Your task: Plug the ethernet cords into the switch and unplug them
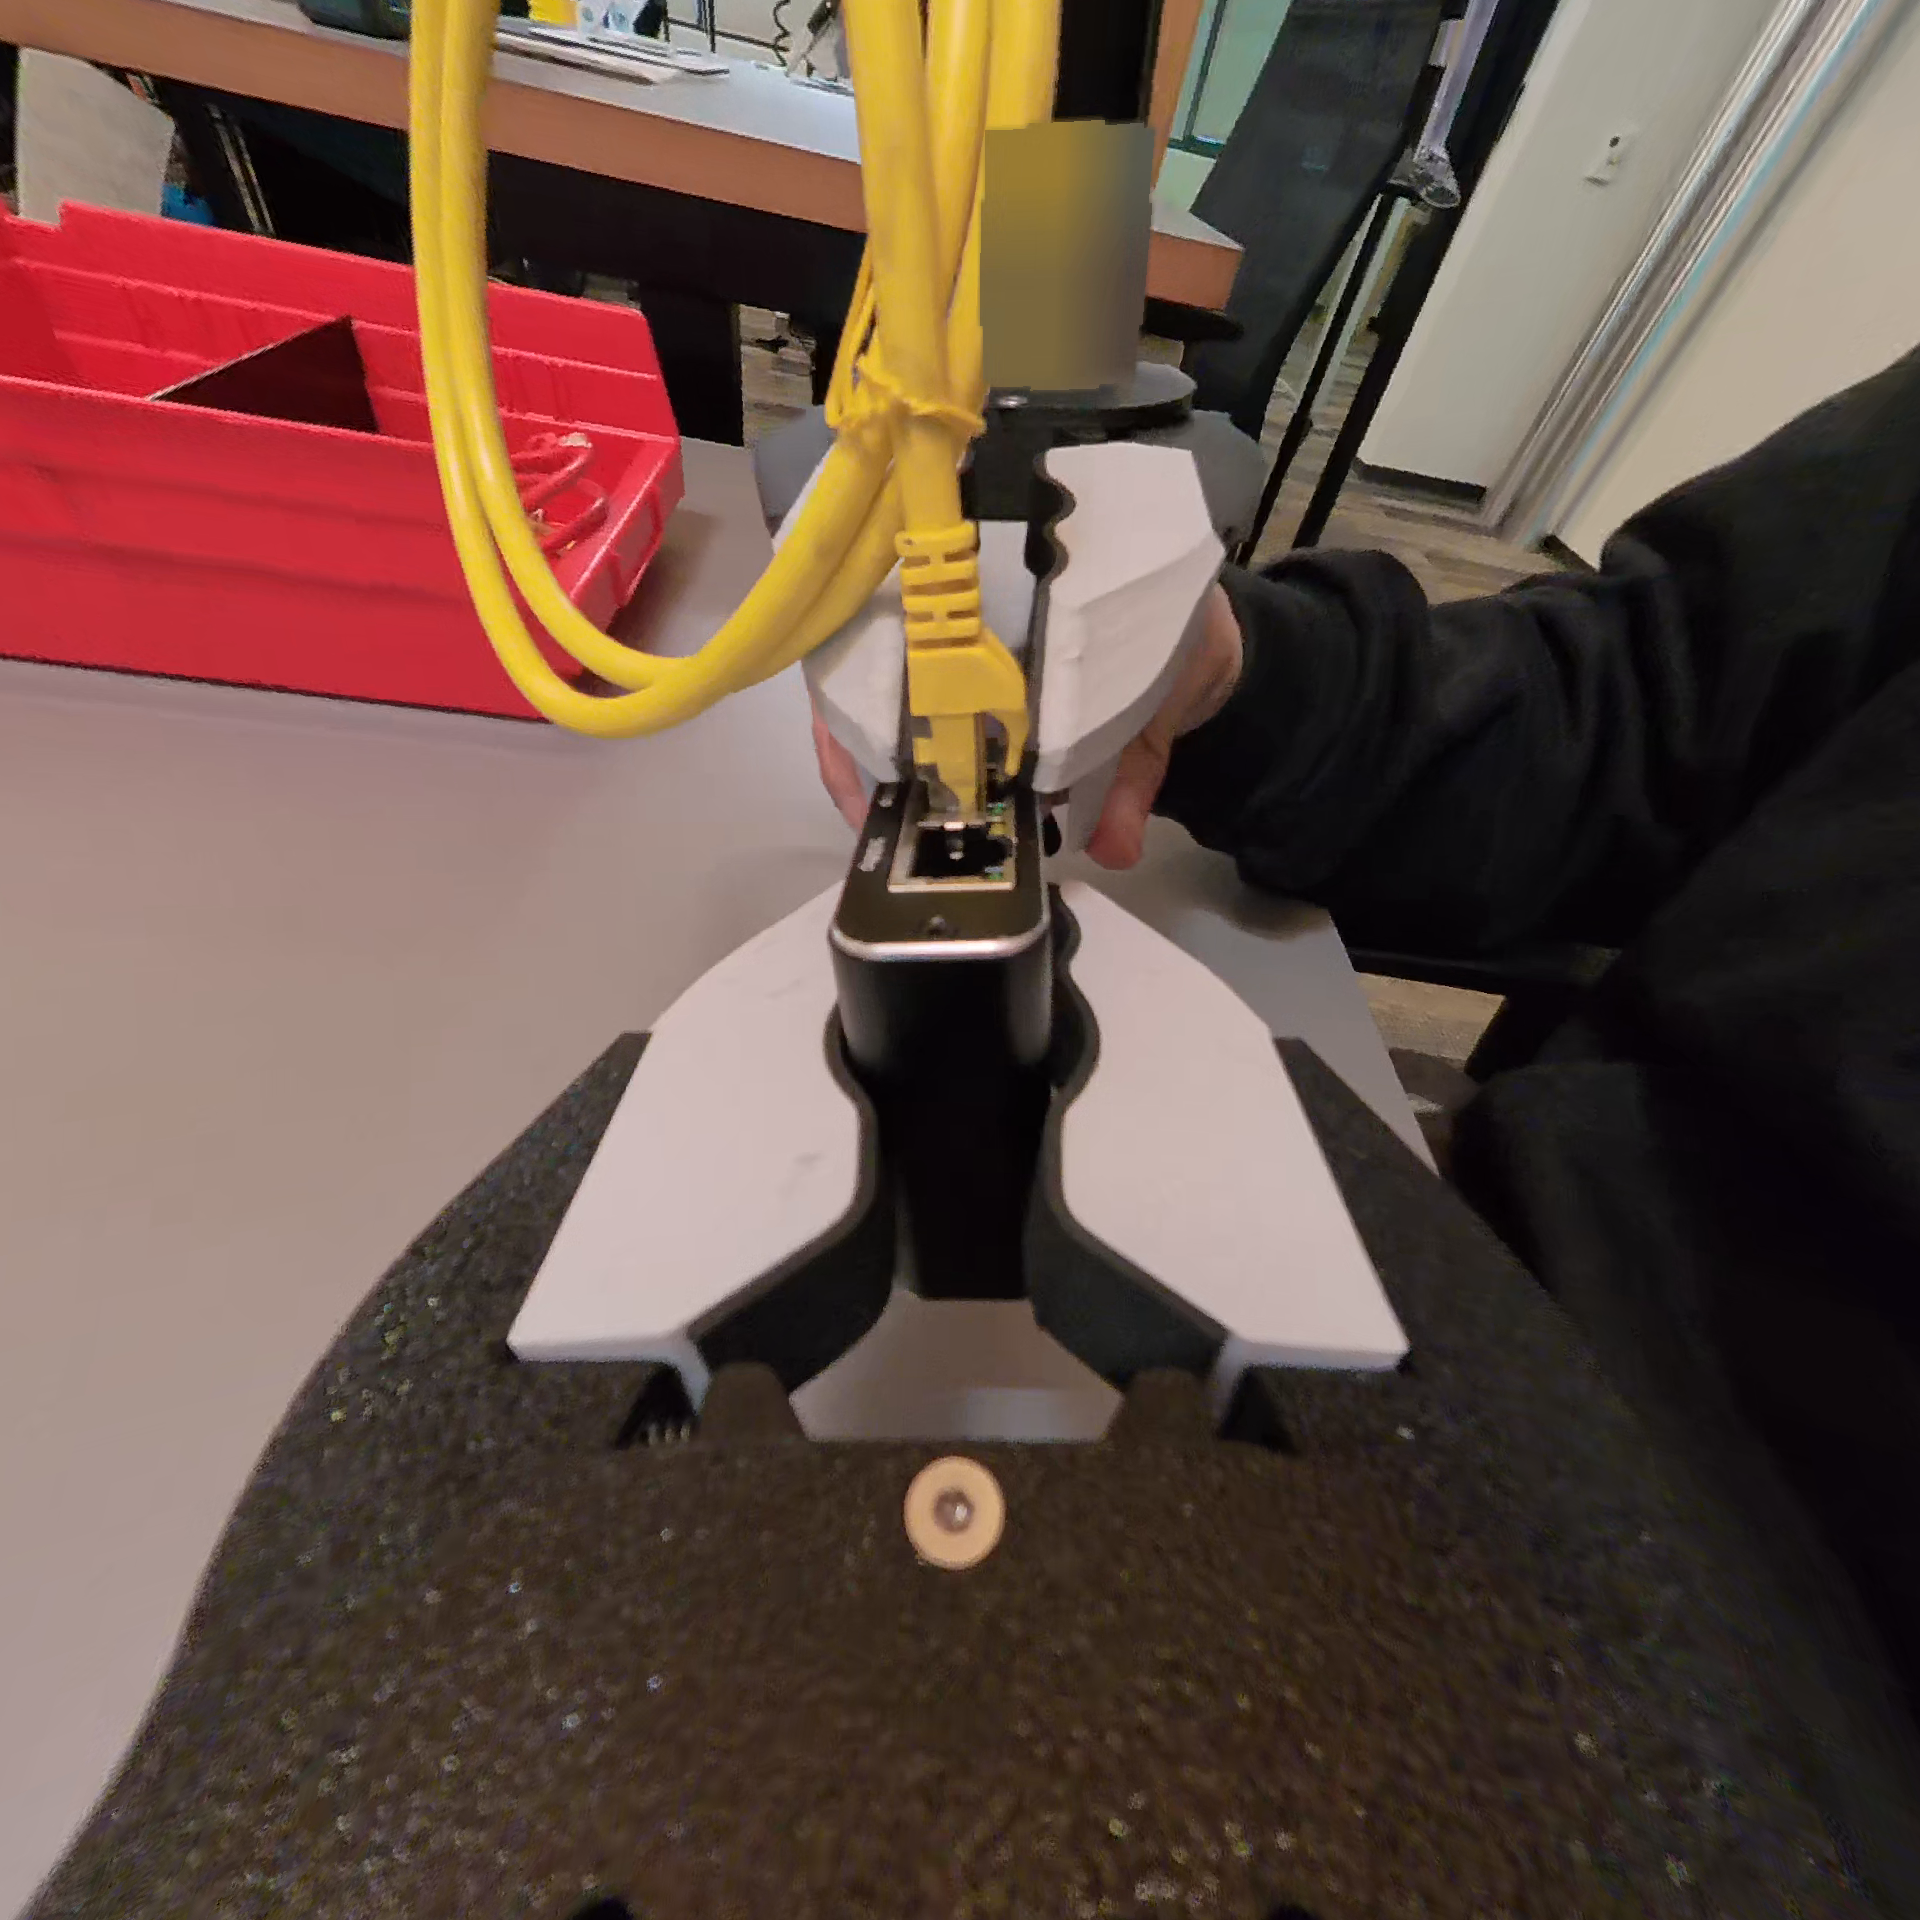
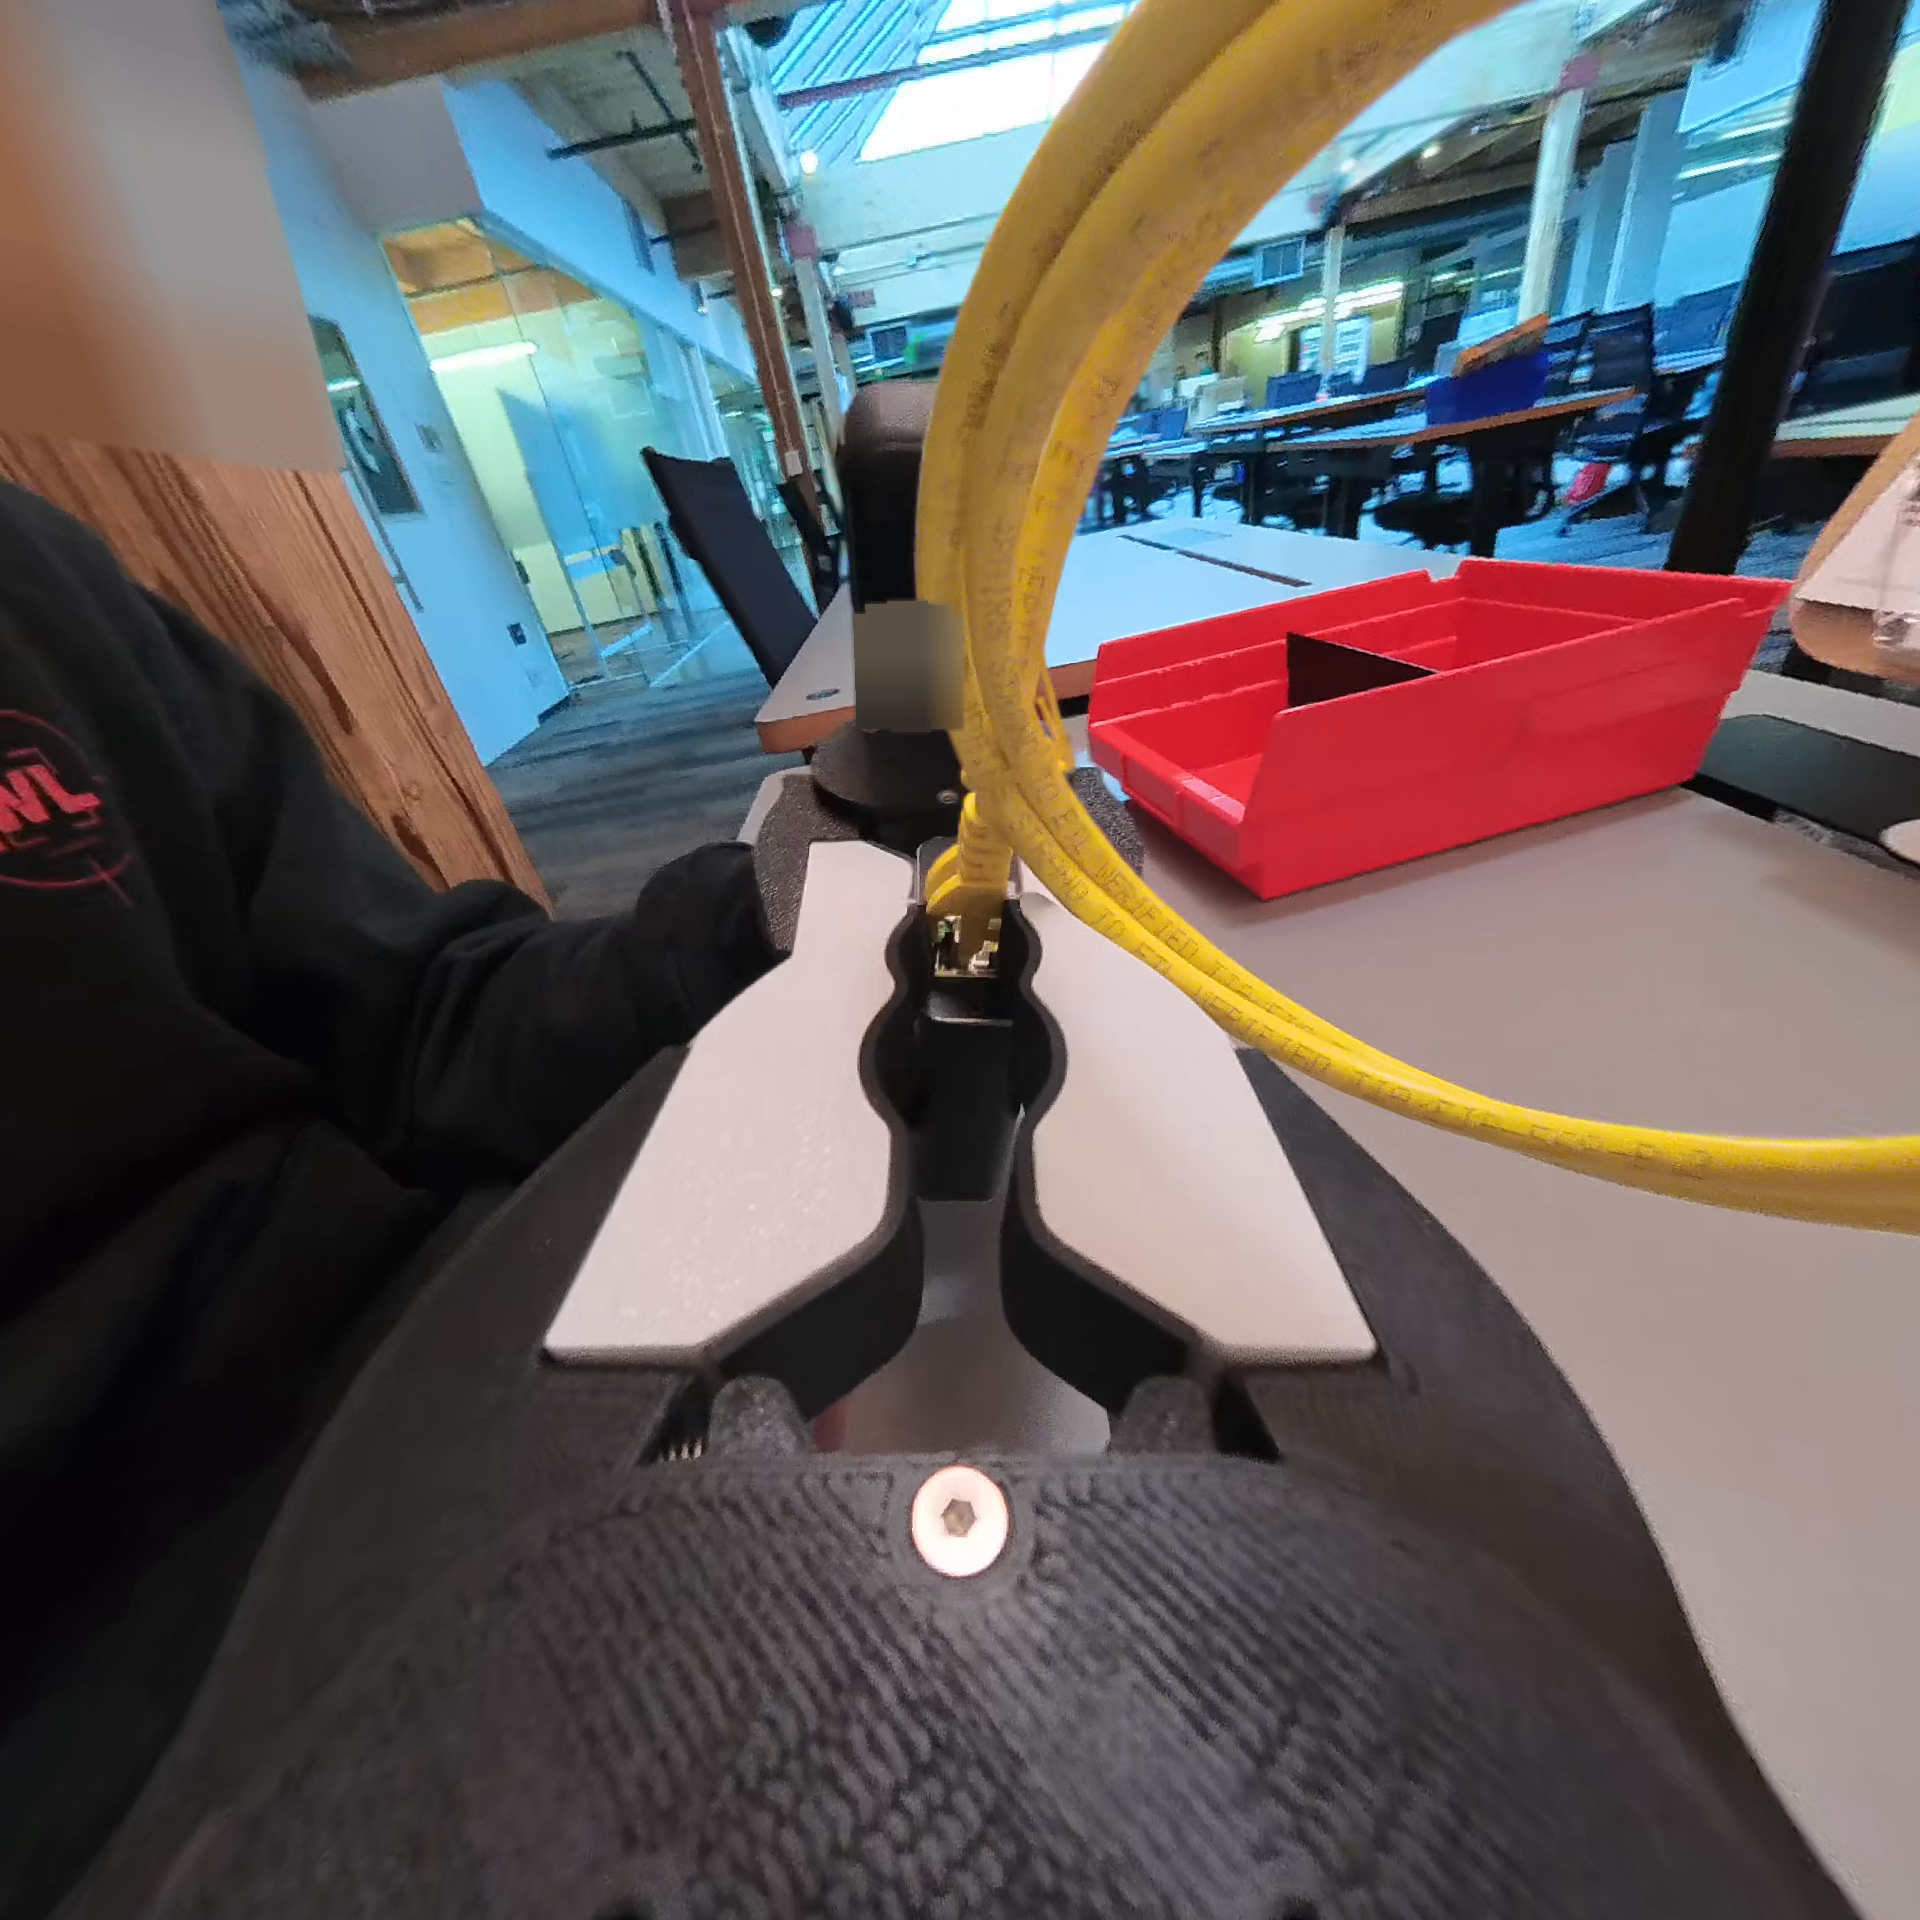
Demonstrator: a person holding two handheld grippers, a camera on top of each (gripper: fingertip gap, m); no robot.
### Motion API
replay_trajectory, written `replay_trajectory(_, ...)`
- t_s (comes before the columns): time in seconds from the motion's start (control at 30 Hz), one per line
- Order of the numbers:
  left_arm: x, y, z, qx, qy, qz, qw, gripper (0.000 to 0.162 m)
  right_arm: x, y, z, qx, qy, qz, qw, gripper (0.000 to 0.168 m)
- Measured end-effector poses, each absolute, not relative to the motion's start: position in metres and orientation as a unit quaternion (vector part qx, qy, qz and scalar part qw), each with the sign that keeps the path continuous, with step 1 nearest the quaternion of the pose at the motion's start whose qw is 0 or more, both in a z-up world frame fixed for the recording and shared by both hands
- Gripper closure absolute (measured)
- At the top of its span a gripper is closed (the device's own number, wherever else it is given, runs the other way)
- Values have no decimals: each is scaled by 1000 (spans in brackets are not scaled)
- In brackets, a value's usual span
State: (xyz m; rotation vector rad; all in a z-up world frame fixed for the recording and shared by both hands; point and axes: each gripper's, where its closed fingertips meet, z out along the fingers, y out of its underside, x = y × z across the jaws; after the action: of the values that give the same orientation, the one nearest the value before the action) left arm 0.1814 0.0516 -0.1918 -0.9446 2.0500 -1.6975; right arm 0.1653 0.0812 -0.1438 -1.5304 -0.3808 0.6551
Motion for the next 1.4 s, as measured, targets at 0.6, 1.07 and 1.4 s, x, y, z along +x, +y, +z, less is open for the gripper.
replay_trajectory(0.6, 184, 54, -196, -365, 708, -589, 132, 134, 173, 86, -147, -670, -133, 279, 675, 155)
replay_trajectory(1.07, 183, 55, -196, -369, 706, -592, 122, 134, 174, 88, -147, -674, -131, 286, 668, 154)
replay_trajectory(1.4, 180, 51, -195, -353, 717, -588, 127, 133, 168, 84, -145, -665, -140, 300, 670, 154)
